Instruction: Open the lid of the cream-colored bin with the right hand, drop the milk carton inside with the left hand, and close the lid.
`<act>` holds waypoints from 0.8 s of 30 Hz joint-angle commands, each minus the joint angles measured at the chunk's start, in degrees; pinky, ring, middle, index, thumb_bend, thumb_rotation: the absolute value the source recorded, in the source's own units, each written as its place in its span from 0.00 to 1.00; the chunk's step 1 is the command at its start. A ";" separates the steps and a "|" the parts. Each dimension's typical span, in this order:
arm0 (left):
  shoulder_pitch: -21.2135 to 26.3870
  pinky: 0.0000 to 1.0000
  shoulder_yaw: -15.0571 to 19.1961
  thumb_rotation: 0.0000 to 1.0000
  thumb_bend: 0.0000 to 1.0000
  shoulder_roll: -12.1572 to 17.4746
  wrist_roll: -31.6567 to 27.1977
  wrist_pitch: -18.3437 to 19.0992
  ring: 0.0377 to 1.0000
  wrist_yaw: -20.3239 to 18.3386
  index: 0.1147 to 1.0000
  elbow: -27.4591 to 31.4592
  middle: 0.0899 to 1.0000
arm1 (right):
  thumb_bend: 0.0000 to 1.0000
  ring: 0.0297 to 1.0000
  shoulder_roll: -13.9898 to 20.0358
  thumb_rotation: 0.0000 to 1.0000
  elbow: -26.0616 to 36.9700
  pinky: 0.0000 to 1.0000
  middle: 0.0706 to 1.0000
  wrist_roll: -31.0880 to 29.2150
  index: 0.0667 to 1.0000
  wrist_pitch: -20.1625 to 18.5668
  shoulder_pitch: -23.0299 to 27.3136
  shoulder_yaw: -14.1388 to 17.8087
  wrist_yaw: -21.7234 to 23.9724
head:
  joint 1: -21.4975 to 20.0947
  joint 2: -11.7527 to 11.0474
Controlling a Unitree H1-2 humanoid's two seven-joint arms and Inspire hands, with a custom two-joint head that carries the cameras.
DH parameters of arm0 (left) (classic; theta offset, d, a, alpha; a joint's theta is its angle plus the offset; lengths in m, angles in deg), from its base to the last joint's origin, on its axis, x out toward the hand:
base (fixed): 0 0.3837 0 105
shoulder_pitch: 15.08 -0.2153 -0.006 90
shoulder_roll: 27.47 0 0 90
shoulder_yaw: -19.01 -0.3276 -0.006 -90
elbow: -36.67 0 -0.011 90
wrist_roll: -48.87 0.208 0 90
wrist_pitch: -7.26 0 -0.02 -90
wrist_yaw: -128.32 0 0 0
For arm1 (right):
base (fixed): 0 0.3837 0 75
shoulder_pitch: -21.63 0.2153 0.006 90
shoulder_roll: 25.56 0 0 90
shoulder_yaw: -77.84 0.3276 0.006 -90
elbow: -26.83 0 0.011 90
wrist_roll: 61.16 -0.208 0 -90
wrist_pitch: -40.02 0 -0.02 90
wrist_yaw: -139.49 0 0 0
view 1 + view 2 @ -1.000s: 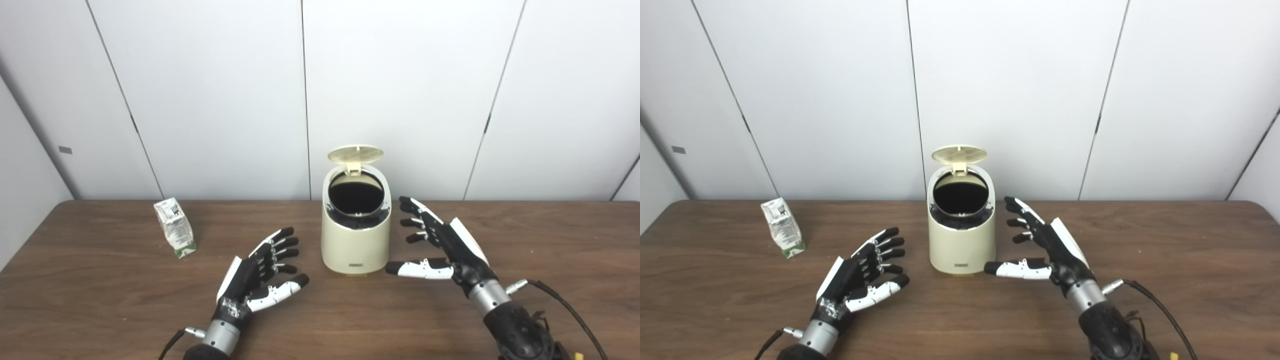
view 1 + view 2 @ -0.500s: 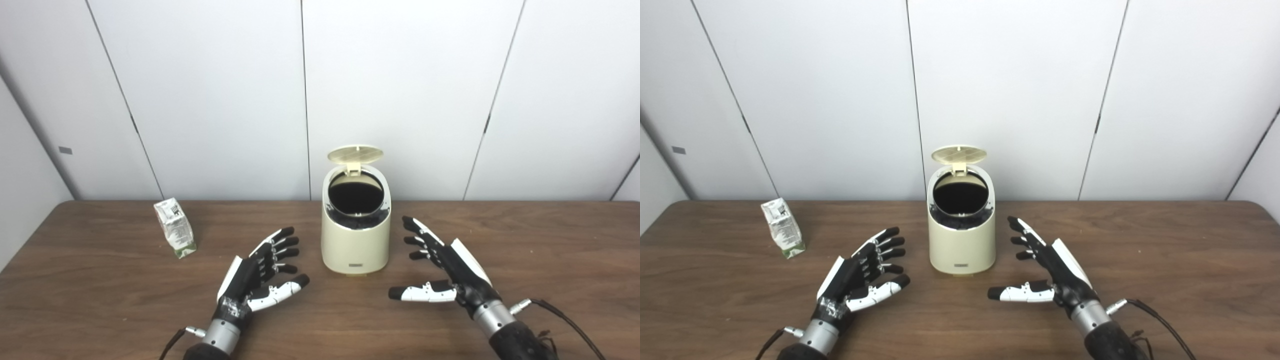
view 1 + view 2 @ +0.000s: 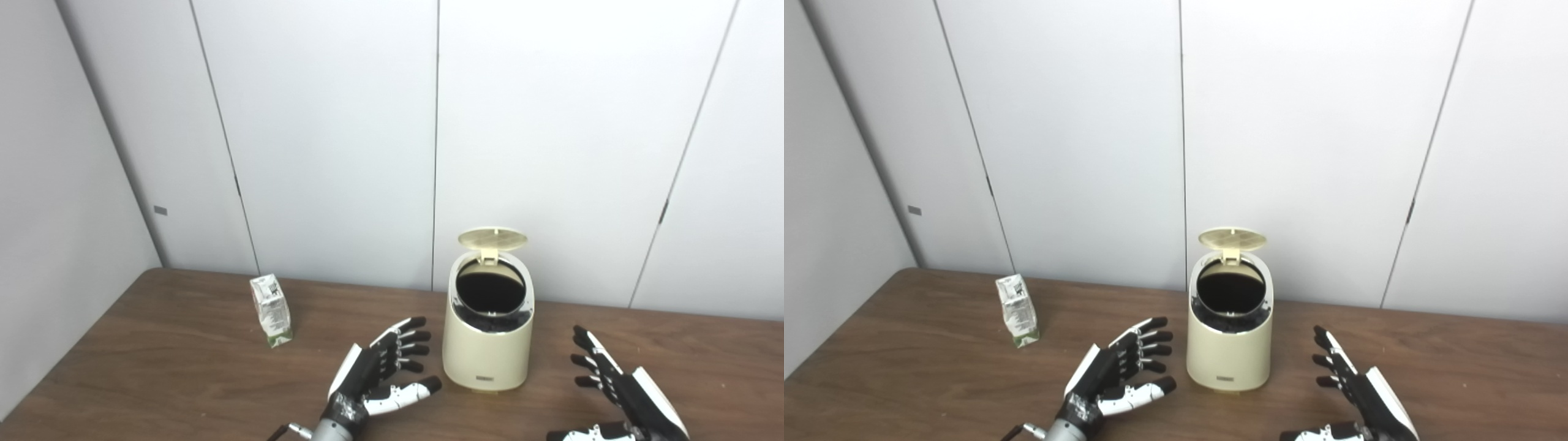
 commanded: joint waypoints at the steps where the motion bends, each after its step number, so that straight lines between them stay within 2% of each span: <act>1: 0.03 0.68 -0.10 0.25 0.78 -0.53 0.86 -2.80 0.76 1.33 0.88 -1.36 0.80 | 0.74 0.91 0.27 0.01 2.01 0.78 0.99 -1.81 1.00 0.08 1.29 1.00 0.23 | 0.23 -0.11; 4: -0.01 0.65 0.51 0.25 0.78 -0.17 1.37 -3.21 0.75 2.17 0.87 0.11 0.79 | 0.74 0.90 0.48 0.00 1.80 0.77 0.99 -2.37 1.00 0.59 1.29 1.11 0.19 | 0.12 0.10; 8: -0.24 0.64 2.06 0.23 0.75 0.86 1.02 -3.00 0.72 2.88 0.84 3.96 0.76 | 0.74 0.89 0.73 0.00 2.95 0.74 0.98 -2.25 1.00 -0.72 1.18 1.17 0.19 | 0.84 0.22; 10: -0.43 0.64 2.77 0.20 0.72 1.69 1.77 -2.38 0.70 3.27 0.83 6.18 0.75 | 0.77 0.88 0.84 0.01 1.73 0.71 0.97 -2.41 0.99 0.94 1.37 1.38 -0.25 | 1.00 0.26; 14: -0.64 0.61 4.56 0.18 0.71 4.47 2.95 -0.68 0.67 3.44 0.79 10.78 0.72 | 0.79 0.85 1.54 0.08 -0.35 0.67 0.95 -0.77 0.98 4.68 1.76 0.82 -1.26 | 1.28 0.39; 18: -0.36 0.58 6.65 0.11 0.69 7.72 2.31 1.58 0.65 2.92 0.75 14.54 0.69 | 0.79 0.84 1.60 0.15 -1.77 0.71 0.93 -0.08 0.98 6.95 2.10 0.71 -1.57 | 1.28 0.39; 21: 0.31 0.55 8.32 0.09 0.69 10.22 3.95 1.66 0.62 3.78 0.72 16.01 0.66 | 0.80 0.84 1.36 0.16 -2.39 0.71 0.93 -0.17 0.97 7.49 2.37 0.93 -1.51 | 1.71 0.59; 24: 1.64 0.54 10.18 0.08 0.68 12.64 3.75 -0.14 0.61 4.27 0.68 15.90 0.64 | 0.80 0.85 1.08 0.16 -2.39 0.72 0.93 -0.24 0.97 7.09 2.55 0.95 -1.36 | 1.80 0.69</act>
